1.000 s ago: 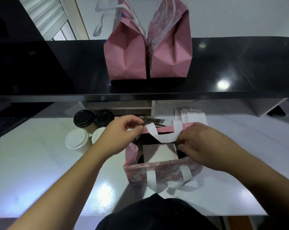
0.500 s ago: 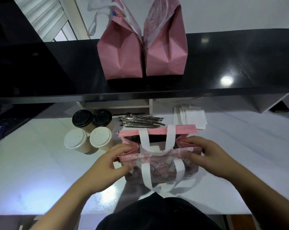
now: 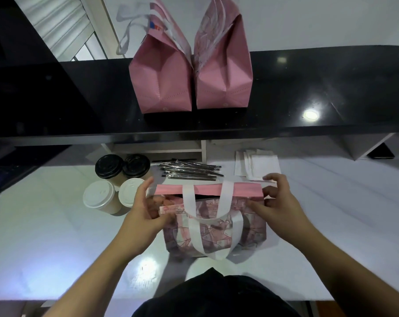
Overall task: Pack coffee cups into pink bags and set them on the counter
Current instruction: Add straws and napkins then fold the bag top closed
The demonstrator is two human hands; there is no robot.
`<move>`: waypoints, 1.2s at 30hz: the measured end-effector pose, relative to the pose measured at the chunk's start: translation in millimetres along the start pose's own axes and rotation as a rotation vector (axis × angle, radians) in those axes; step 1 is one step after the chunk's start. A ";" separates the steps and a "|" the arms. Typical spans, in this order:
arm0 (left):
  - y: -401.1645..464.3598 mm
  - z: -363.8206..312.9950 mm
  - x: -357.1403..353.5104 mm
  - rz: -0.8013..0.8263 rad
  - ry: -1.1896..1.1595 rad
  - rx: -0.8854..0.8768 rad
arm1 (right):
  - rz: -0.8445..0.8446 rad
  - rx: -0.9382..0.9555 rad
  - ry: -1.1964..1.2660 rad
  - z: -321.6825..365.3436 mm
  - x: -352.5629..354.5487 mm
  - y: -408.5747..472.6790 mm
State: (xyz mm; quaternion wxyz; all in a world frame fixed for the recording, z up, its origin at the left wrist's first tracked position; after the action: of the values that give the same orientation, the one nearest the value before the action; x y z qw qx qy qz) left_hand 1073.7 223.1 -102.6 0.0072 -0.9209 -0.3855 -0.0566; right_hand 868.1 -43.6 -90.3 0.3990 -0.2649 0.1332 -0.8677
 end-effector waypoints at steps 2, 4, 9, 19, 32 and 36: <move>3.8 -3.2 1.0 0.047 0.073 -0.030 | -0.036 0.093 -0.195 6.7 -0.4 -0.4; 7.1 -7.8 1.5 0.074 0.180 -0.073 | -0.093 0.192 -0.368 14.7 0.4 -1.2; 8.5 -20.4 2.2 0.030 0.512 -0.229 | -0.168 0.344 -0.459 24.2 0.8 -5.5; 7.9 -33.1 -9.0 0.091 0.825 -0.511 | -0.204 0.400 -0.495 15.2 1.2 -10.7; 6.8 -22.4 -9.0 0.162 0.805 -0.465 | -0.192 0.363 -0.378 1.6 3.0 -11.2; 10.3 -22.9 -7.9 0.169 0.789 -0.463 | -0.046 0.286 -0.260 2.9 4.6 -2.6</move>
State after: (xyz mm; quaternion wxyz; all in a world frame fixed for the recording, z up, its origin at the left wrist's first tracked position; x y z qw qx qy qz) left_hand 1073.3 209.1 -80.4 -0.0477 -0.8346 -0.2544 -0.4862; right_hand 865.6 -45.5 -85.1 0.4264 -0.3185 -0.0500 -0.8451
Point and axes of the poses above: each hand's wrist, its own y-axis towards the middle knuckle, its own x-axis out of the back of the hand, z = x × y, the point moved 6 cm from there along y, towards the middle knuckle, and after that the axes turned 15 degrees about -x, right-handed, at the moved point
